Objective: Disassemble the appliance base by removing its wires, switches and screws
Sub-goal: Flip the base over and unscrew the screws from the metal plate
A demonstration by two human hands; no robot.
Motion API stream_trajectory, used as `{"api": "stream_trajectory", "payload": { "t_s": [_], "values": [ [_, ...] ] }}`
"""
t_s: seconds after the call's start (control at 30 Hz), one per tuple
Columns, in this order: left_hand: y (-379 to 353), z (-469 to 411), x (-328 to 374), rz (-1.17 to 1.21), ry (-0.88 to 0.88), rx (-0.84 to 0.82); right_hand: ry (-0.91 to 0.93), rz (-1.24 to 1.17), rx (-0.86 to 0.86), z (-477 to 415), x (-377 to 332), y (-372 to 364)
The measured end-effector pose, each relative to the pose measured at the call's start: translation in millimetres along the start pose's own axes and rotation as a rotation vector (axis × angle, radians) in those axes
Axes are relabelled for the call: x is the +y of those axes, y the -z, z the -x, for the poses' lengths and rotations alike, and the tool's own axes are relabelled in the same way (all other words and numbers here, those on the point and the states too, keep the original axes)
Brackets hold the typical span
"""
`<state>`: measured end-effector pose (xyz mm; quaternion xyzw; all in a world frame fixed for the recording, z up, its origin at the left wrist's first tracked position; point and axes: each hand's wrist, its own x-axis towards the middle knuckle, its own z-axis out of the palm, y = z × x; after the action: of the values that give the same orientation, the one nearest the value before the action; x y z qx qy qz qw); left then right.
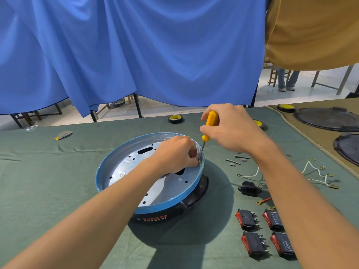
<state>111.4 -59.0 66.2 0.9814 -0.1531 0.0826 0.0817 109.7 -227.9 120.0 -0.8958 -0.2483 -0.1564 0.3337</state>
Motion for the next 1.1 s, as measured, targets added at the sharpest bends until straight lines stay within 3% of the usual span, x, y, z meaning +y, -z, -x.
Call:
{"api": "stream_trajectory", "payload": {
  "t_s": [0.3, 0.8, 1.1],
  "values": [
    [7.3, -2.8, -7.5, 0.161, 0.023, -0.128, -0.002, 0.083, 0.012, -0.1, -1.7, -6.6],
    [-2.5, 3.6, -3.5, -0.016, -0.039, 0.050, -0.009, 0.131, 0.013, 1.7, -4.9, -7.1],
    [-0.8, 0.9, 4.4, -0.134, -0.028, 0.001, 0.008, 0.139, -0.005, 5.7, -14.5, -9.8]
  ]
}}
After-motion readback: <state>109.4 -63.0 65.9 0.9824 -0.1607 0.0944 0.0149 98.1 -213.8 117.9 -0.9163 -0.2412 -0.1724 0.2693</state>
